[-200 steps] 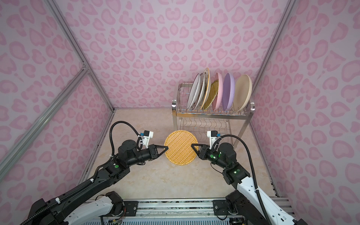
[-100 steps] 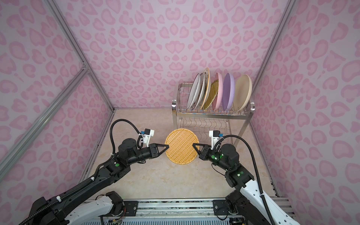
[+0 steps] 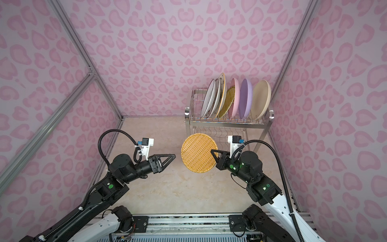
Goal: Load plates into a dish rack
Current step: Place the plate on the dish rack.
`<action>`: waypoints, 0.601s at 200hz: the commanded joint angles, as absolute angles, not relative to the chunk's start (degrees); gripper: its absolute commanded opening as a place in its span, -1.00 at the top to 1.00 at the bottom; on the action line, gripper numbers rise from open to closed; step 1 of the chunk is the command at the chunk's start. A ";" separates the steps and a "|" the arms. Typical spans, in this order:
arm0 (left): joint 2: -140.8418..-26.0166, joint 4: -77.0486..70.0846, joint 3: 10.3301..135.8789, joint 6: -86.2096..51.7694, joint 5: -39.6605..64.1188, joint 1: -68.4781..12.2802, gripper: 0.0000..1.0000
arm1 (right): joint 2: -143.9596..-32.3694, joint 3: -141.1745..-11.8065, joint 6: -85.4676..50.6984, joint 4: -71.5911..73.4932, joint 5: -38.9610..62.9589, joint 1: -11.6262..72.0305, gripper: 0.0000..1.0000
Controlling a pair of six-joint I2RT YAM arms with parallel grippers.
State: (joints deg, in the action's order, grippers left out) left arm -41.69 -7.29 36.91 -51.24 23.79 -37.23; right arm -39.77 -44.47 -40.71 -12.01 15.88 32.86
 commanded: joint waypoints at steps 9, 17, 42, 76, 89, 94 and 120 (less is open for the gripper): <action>-35.87 0.01 37.47 -46.89 20.25 -37.27 -0.96 | -41.22 -47.12 -38.17 -9.79 13.74 33.04 1.00; -34.29 1.19 37.40 -46.51 19.76 -37.27 -0.96 | -42.29 -48.49 -37.74 -9.44 13.92 33.11 1.00; -29.46 4.23 37.34 -44.68 18.71 -37.26 -0.96 | -46.88 -53.72 -36.64 -7.10 14.80 34.24 1.00; -24.97 10.21 38.31 -39.56 15.15 -37.27 -0.95 | -54.87 -62.71 -34.50 -4.19 14.99 39.18 1.00; -23.97 12.66 38.90 -37.37 12.79 -37.27 -0.95 | -57.68 -66.57 -33.02 -4.14 14.26 41.18 1.00; -23.64 13.47 39.14 -36.48 11.80 -37.27 -0.95 | -58.63 -67.95 -32.47 -4.24 13.91 41.79 1.00; -21.83 15.71 40.02 -31.26 6.46 -37.24 -0.96 | -63.28 -74.99 -31.63 -4.30 13.06 42.45 1.00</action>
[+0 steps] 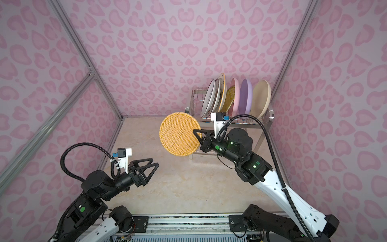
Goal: Load plates into a dish rack
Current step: Place the plate on the dish rack.
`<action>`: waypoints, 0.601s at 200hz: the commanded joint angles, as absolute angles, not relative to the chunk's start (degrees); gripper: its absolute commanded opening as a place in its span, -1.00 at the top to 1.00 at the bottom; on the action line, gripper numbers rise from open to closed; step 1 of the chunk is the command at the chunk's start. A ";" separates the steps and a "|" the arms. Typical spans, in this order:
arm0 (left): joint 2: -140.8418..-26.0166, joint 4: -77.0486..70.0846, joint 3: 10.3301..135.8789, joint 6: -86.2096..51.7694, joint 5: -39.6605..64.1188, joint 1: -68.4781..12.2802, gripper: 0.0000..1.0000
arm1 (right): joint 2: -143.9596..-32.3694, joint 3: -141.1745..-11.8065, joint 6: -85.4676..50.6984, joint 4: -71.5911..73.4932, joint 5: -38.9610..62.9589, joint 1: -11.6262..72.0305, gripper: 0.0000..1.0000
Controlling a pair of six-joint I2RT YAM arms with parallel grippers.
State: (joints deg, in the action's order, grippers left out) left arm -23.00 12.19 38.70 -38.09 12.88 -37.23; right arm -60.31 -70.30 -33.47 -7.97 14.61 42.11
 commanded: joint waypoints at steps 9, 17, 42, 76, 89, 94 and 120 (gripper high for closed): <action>-21.29 15.88 40.24 -29.08 4.98 -37.27 -0.95 | -64.93 -77.92 -31.12 -5.16 12.26 42.62 1.00; -20.72 15.99 40.34 -27.43 3.70 -37.27 -0.96 | -66.52 -80.76 -30.12 -6.11 10.99 42.88 1.00; -18.96 16.39 39.28 -24.15 -0.51 -37.27 -0.95 | -71.56 -90.53 -27.88 -10.15 4.25 43.19 1.00; -17.15 17.42 36.61 -22.85 -0.98 -37.27 -0.95 | -77.99 -101.09 -24.21 -16.18 -14.62 44.63 1.00; -17.05 18.20 37.18 -22.48 -0.21 -37.25 -0.95 | -79.38 -102.06 -23.15 -14.78 -20.65 45.07 1.00; -17.05 18.68 37.69 -22.15 -0.01 -37.27 -0.95 | -80.29 -103.32 -23.43 -15.41 -23.58 45.21 1.00; -16.83 21.45 39.44 -20.37 -0.17 -37.25 -0.95 | -86.40 -112.54 -23.85 -21.81 -36.34 46.50 1.00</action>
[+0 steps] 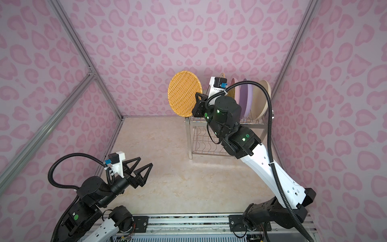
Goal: Load plates into a dish rack
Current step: Place the plate on the dish rack.
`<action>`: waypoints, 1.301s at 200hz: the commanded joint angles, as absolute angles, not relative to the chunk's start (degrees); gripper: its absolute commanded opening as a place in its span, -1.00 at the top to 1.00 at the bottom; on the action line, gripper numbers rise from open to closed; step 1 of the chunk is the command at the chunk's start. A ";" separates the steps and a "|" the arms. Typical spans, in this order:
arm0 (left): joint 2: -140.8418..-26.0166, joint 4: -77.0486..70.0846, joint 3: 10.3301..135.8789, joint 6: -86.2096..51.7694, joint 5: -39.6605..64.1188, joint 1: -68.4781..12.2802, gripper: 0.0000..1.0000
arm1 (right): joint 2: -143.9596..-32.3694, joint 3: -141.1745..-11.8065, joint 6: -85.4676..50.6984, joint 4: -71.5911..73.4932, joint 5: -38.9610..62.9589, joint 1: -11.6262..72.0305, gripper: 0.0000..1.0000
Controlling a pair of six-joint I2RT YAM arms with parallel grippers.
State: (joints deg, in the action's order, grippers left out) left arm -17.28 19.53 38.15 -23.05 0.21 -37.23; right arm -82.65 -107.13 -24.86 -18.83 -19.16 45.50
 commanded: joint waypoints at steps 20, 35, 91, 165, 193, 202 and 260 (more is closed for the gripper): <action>-15.86 22.16 38.71 -19.97 0.00 -37.26 -0.95 | -90.41 -117.63 -21.50 -22.89 -44.88 48.52 1.00; -15.47 21.99 38.50 -20.13 0.63 -37.27 -0.95 | -93.47 -121.55 -18.11 -22.25 -51.76 49.89 1.00; -14.24 20.41 38.23 -19.36 5.20 -37.22 -0.95 | -102.87 -132.34 -4.85 -20.03 -66.12 51.16 1.00; -9.24 16.02 36.49 -19.29 9.58 -37.27 -0.95 | -106.16 -130.34 6.33 -12.04 -68.89 51.18 1.00; -8.04 15.97 36.29 -18.98 8.88 -37.26 -0.95 | -107.72 -131.43 5.11 -13.98 -68.62 50.68 1.00; -8.04 16.08 36.22 -18.96 8.88 -37.26 -0.95 | -108.08 -132.02 2.61 -16.68 -67.29 50.30 1.00; -8.43 16.28 36.39 -18.73 9.17 -37.16 -0.95 | -109.90 -132.30 -5.05 -23.82 -65.03 47.97 1.00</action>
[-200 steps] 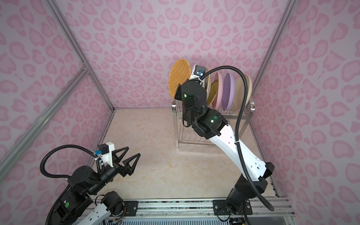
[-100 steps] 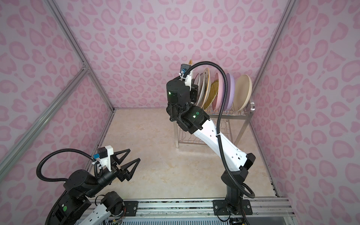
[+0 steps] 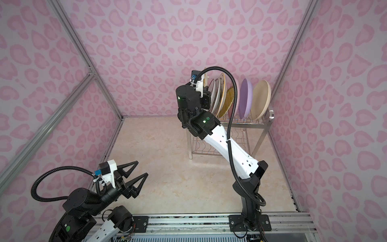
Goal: Load plates into a dish rack
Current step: Place the plate on the dish rack.
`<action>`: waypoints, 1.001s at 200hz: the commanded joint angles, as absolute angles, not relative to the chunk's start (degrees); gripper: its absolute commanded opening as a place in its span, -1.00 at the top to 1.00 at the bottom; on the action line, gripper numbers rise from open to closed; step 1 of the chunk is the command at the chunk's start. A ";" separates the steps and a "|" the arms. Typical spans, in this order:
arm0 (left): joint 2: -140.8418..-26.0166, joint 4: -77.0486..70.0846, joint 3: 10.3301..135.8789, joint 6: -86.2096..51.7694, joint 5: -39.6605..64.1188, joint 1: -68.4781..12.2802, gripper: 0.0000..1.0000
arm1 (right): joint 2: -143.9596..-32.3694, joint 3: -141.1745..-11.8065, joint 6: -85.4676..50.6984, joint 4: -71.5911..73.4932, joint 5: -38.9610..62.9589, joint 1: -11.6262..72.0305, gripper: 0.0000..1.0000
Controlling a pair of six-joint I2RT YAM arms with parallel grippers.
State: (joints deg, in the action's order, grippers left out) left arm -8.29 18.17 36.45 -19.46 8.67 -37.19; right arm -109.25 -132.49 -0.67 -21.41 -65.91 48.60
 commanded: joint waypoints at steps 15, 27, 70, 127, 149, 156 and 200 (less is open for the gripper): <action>-8.44 16.26 36.39 -18.68 9.14 -37.17 -0.95 | -110.34 -132.28 -6.24 -24.79 -63.95 47.56 1.00; -8.44 16.26 36.38 -18.56 9.10 -37.11 -0.95 | -110.77 -132.36 -7.16 -25.58 -63.71 47.17 1.00; -8.44 16.35 36.39 -18.51 9.06 -36.87 -0.95 | -111.86 -132.28 -9.68 -27.92 -63.23 46.42 1.00; -8.44 16.30 36.37 -18.57 9.40 -36.47 -0.95 | -113.09 -132.19 -12.34 -29.95 -61.95 45.99 1.00; -8.35 16.27 36.34 -18.58 9.54 -36.31 -0.95 | -113.29 -132.19 -13.09 -30.54 -62.05 45.97 1.00; -8.35 16.28 36.30 -18.55 9.58 -36.29 -0.95 | -113.37 -132.27 -13.27 -30.66 -61.96 45.89 1.00; -8.17 16.43 36.25 -18.48 9.67 -36.04 -0.95 | -114.34 -132.87 -16.10 -33.33 -61.21 45.67 1.00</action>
